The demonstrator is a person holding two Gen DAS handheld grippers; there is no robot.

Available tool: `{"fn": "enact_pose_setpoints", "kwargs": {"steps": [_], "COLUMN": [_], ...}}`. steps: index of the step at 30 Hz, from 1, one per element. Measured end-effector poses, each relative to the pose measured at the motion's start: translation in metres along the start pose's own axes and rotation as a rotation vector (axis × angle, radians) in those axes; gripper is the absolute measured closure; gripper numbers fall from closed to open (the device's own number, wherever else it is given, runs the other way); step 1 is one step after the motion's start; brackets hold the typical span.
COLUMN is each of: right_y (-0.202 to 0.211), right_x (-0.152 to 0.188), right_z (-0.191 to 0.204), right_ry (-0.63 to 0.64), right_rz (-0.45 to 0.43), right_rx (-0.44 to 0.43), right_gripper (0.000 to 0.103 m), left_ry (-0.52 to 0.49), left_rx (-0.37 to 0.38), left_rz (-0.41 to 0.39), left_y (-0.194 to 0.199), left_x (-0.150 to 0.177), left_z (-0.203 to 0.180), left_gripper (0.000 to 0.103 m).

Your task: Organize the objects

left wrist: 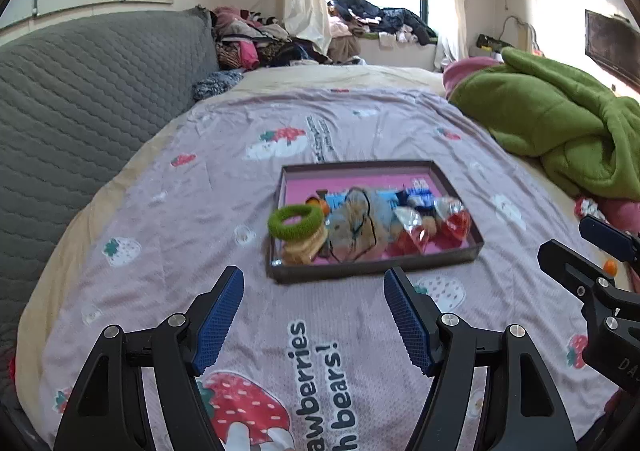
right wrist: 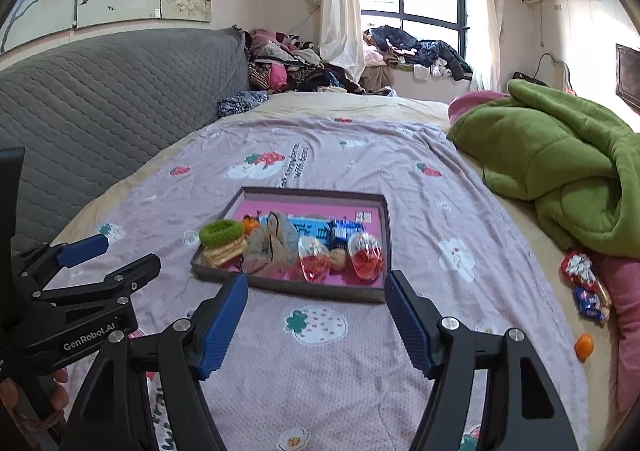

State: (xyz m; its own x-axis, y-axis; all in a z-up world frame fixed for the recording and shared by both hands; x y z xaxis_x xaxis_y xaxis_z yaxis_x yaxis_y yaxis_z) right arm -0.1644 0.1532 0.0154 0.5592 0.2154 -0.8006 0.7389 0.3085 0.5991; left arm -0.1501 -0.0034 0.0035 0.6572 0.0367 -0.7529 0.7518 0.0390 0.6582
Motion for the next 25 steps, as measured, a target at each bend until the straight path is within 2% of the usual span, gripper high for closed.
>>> {"fn": "enact_pose_setpoints", "kwargs": {"steps": [13,25], "right_y": [-0.034,-0.049], "right_x": [0.068,0.088], "right_z": [-0.007,-0.006], "right_ry": [-0.031,-0.027], "right_rz": [0.058,0.1], "right_rx": [0.008,0.02], "right_gripper": [0.032,0.032], "left_ry": [-0.003,-0.013], "left_rx": [0.02,0.03], "left_rz": [0.063,0.071], "left_y": [-0.048,-0.06], "left_x": [0.066,0.087], "left_z": [0.0,-0.001], "left_gripper": [0.029,0.029]}}
Point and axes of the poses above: each gripper's, at about its wrist camera, not at the fingertips, and y roughly against the way its jaws point, z to its left, x to its underside, the point moved 9 cm from there along -y, roughly the way its jaws point, and after that the axes turned 6 degrees about x, right-handed, at the moved point
